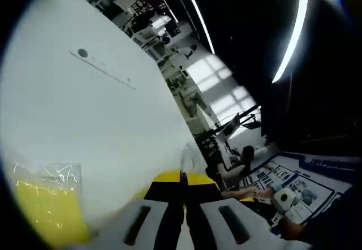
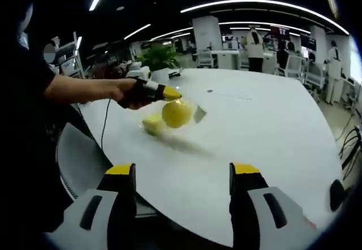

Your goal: Compare the silicone blocks by pressing each to a similar depth, holding the contact briefly, and releasing to observe deformation and rebound differences across the visible hardness samples.

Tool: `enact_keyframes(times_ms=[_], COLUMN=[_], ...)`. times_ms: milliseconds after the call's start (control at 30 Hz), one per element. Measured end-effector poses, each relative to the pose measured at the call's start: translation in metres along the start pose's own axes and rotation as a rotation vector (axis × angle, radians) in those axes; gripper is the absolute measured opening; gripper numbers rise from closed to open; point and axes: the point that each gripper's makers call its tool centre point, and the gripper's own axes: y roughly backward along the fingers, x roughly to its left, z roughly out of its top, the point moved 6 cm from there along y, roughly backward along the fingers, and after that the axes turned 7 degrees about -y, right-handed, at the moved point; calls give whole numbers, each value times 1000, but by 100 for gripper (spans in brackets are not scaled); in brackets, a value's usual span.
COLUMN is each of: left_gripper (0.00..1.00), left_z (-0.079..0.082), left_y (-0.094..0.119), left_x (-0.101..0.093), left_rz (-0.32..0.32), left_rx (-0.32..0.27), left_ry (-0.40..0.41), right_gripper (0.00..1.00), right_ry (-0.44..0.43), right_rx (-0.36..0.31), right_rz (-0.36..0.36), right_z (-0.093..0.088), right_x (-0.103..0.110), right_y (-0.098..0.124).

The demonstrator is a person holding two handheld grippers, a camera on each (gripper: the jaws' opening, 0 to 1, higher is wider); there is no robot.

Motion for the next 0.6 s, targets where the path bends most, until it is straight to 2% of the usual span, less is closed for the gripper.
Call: enact_keyframes(times_ms=[200,267,333,433,600], left_gripper=[0,0,0,0,0], left_z=[29,41,49,60,68], left_y=[26,35,42,52,62], left_x=[-27,-41,-53,-76,-106], left_rz=[-34,-65,-83,-125,-179], left_rx=[-76,-103,-122,-133,-157], left_ry=[-26,-36,-30,-61,-91], right_gripper=[59,60,61,60,60], right_ry=[-51,-88,-88,-64,-67], right_rx=[-59,-68,-74,-93,-143], right_rz=[54,75,95,122,190], right_z=[2,2,5,15,36], right_x=[2,4,8,14,26], right_y=[-15,-20,-23,-30,-47])
